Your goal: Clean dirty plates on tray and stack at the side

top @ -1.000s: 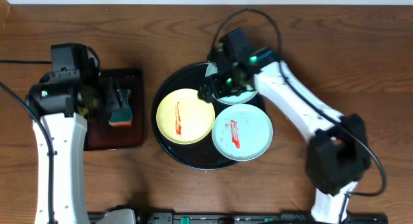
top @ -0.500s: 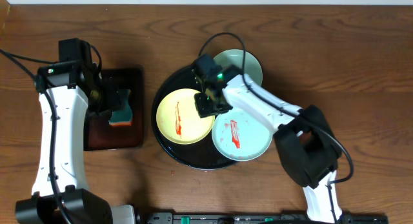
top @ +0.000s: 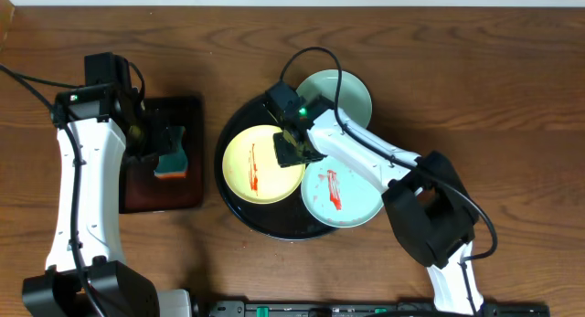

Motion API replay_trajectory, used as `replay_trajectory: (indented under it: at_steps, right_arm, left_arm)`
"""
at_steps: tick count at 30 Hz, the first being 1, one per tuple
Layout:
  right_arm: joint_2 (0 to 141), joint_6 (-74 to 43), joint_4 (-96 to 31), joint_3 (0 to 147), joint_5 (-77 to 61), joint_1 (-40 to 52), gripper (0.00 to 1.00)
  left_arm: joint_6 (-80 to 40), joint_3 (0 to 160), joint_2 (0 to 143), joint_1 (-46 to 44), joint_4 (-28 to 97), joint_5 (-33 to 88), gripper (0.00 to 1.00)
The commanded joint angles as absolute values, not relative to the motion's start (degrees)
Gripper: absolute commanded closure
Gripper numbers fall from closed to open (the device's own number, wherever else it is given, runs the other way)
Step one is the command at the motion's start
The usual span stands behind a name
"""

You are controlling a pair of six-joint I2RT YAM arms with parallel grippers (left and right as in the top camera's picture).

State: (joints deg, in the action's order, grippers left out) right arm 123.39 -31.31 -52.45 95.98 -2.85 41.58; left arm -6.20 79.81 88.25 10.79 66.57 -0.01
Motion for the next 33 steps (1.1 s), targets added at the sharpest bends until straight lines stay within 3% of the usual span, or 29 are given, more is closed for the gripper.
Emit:
replay_trajectory:
  at_steps: [1, 13, 22, 24, 26, 33]
  right_arm:
    - [123.96, -30.63, -53.17, 97.89, -1.76, 40.42, 0.54]
    - [125.75, -30.59, -52.23, 97.47, -2.52, 39.35, 0.54]
    - [129.54, -30.63, -51.55, 97.47, -3.49, 40.64, 0.75]
    - [130.17, -30.63, -51.24, 97.47, -3.49, 40.64, 0.98]
    - [130.47, -30.61, -50.98, 97.47, -3.42, 40.64, 0.99]
    - [130.54, -30.55, -50.35, 97.43, -1.28, 40.91, 0.99]
  left_arm:
    - [-5.87, 80.86, 88.49, 11.07, 66.48, -0.67, 0.23]
    - [-5.87, 80.84, 88.73, 11.07, 65.3, -0.67, 0.23]
    - [-5.87, 80.73, 88.75, 11.07, 65.04, -0.69, 0.24]
    - [-5.87, 80.68, 88.75, 11.07, 64.79, -0.69, 0.28]
    - [-5.82, 80.44, 88.75, 11.07, 64.36, -0.69, 0.32]
    - [-1.58, 77.36, 91.05, 11.09, 61.32, -0.6, 0.32]
